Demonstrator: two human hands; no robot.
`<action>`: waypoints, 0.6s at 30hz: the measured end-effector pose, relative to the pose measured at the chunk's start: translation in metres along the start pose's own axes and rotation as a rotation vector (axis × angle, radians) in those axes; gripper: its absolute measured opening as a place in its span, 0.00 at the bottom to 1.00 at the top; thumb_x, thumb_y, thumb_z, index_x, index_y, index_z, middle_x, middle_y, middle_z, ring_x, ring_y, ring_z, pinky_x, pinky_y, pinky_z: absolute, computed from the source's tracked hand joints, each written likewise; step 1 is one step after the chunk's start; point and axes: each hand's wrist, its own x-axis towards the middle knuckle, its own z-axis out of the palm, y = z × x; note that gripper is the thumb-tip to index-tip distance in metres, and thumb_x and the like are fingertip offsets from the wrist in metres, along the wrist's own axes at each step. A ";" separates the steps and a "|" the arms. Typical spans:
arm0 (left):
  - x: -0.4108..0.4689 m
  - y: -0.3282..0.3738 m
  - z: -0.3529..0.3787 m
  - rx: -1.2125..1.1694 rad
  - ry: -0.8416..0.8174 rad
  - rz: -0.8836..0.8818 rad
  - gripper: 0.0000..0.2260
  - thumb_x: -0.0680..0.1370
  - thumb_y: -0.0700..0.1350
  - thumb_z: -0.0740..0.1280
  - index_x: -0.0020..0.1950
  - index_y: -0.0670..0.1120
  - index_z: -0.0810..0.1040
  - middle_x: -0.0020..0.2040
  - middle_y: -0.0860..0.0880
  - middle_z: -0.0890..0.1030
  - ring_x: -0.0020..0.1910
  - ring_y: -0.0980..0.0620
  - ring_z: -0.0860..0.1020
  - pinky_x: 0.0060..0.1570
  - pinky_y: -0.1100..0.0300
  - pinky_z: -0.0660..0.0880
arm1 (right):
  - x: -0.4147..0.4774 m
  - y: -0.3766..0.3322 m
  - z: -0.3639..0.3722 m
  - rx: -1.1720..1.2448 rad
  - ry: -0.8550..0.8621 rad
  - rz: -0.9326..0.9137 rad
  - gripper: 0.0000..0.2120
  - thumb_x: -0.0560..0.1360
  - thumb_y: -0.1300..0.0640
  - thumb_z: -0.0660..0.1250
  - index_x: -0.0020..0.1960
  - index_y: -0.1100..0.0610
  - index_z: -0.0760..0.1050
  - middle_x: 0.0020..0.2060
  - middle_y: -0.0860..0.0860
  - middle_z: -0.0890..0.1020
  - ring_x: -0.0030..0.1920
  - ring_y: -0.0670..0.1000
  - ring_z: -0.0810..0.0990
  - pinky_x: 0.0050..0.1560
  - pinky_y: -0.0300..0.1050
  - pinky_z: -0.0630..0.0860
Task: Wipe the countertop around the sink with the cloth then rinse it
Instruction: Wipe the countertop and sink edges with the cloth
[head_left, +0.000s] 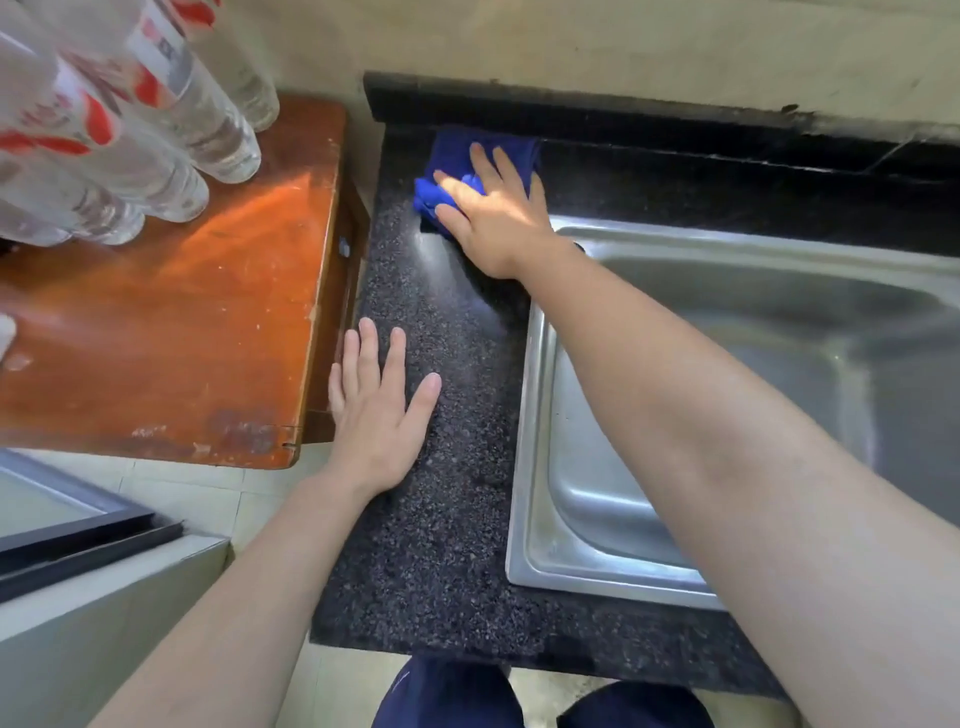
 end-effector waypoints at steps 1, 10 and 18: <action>0.001 -0.001 -0.001 -0.026 -0.017 0.002 0.30 0.83 0.63 0.45 0.82 0.53 0.44 0.81 0.51 0.33 0.77 0.55 0.30 0.75 0.51 0.32 | 0.008 -0.003 0.001 0.013 0.012 0.012 0.25 0.84 0.38 0.47 0.80 0.39 0.53 0.82 0.53 0.45 0.81 0.56 0.41 0.77 0.63 0.43; -0.022 -0.040 -0.065 -0.472 0.422 0.011 0.23 0.85 0.50 0.46 0.70 0.46 0.75 0.73 0.46 0.72 0.76 0.51 0.66 0.77 0.51 0.58 | -0.139 -0.066 0.084 -0.051 0.055 -0.197 0.27 0.82 0.38 0.46 0.78 0.42 0.62 0.81 0.56 0.54 0.81 0.59 0.50 0.76 0.68 0.49; -0.026 -0.077 -0.050 -0.125 0.299 -0.147 0.29 0.83 0.59 0.47 0.78 0.45 0.64 0.82 0.43 0.53 0.81 0.47 0.48 0.77 0.46 0.40 | -0.279 -0.090 0.148 -0.056 -0.098 -0.756 0.21 0.82 0.40 0.59 0.73 0.42 0.71 0.80 0.55 0.61 0.80 0.59 0.56 0.77 0.67 0.52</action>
